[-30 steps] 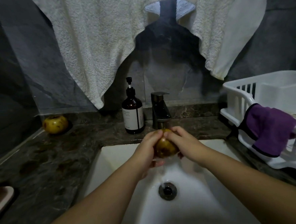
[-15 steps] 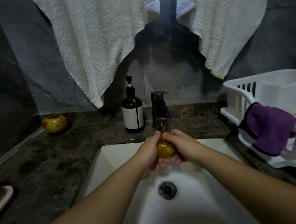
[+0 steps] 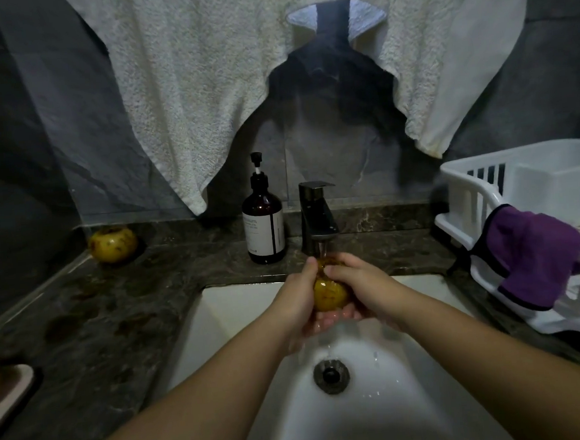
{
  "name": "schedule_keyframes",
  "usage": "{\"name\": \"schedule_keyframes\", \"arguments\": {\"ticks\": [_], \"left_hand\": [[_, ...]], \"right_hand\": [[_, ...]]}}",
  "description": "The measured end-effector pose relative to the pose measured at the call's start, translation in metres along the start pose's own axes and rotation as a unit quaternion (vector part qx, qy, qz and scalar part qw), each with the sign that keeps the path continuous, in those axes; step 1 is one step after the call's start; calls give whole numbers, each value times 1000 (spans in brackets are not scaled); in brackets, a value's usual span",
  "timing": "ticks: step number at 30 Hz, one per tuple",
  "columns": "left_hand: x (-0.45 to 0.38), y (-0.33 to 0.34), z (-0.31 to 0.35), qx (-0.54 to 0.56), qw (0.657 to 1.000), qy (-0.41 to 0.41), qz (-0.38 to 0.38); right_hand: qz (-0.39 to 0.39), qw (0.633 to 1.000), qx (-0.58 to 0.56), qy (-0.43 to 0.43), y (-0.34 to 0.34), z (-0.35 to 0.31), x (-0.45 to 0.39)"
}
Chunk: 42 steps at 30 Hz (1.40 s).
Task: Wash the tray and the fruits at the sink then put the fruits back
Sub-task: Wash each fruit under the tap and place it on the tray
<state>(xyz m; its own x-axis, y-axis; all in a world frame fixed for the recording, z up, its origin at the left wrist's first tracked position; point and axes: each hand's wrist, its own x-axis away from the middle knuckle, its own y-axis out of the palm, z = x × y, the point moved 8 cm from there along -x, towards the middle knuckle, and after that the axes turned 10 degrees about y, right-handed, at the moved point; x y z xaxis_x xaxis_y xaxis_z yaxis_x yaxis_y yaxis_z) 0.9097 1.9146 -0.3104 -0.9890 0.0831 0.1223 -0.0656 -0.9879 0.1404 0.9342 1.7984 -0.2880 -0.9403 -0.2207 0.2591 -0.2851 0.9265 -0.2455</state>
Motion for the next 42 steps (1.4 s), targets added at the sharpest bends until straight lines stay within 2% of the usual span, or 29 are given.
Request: {"name": "schedule_keyframes", "arguments": {"ticks": [3,6,8,12,14,18,20,23,24,26,28,30,32,36,40,42], "left_hand": [[1,1,-1,27,1000,-9,12],[2,0,2,63,998,-3,13],[1,-5,4,74,996,26,36],[-3,-12,8,-45,993,94,48],[-2,-14,8,-80,991,97,43],[0,-14,10,-69,995,61,34],[-2,-12,8,-117,991,54,22],[-10,-12,7,-197,976,85,26],[-11,-13,7,-197,977,77,29],[-7,-13,5,-149,988,41,30],[-8,-12,9,-132,989,54,28],[-12,-12,17,-153,981,112,45],[-15,-11,19,-165,976,135,46],[-11,-2,6,-120,992,46,8],[-17,-8,14,-145,983,103,48],[-15,-6,9,-125,989,68,29]], "right_hand": [[39,999,34,-17,-3,-6,2],[18,999,26,-20,1,-8,3],[32,999,14,6,-2,-4,3],[72,995,35,62,-10,7,0],[63,996,6,60,-11,8,-2],[42,991,-118,56,-13,7,-1],[9,985,-138,103,-3,12,2],[-56,979,-99,171,16,23,8],[-55,982,-77,163,18,22,8],[-4,993,-43,108,15,15,5],[23,998,-15,64,11,9,5],[-6,994,-34,99,10,16,5],[-48,983,-84,156,14,25,7],[29,995,-55,74,3,15,0],[-32,990,-66,122,10,20,1],[18,996,-32,87,3,16,-1]]}}
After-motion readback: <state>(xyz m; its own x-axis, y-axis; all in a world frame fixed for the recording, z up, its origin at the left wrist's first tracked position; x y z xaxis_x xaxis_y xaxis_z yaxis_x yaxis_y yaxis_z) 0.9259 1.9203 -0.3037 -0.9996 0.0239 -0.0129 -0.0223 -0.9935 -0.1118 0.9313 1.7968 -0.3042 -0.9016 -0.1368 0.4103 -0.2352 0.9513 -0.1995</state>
